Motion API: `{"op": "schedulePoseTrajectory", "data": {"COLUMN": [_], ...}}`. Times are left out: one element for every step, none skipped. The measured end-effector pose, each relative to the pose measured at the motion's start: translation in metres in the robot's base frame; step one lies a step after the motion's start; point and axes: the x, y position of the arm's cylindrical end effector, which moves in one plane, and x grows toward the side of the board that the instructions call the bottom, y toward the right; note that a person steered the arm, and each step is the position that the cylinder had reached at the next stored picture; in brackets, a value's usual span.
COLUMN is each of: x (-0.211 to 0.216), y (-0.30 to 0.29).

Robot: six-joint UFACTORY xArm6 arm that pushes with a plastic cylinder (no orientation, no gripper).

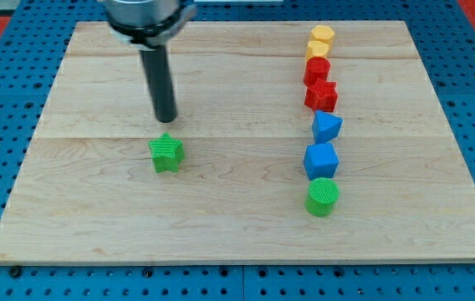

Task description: Move the green star to the line of blocks

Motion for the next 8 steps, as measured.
{"op": "schedulePoseTrajectory", "data": {"x": [0.066, 0.081, 0.082, 0.131, 0.141, 0.142, 0.174, 0.173], "y": [-0.001, 0.085, 0.106, 0.16, 0.15, 0.064, 0.104, 0.169]}}
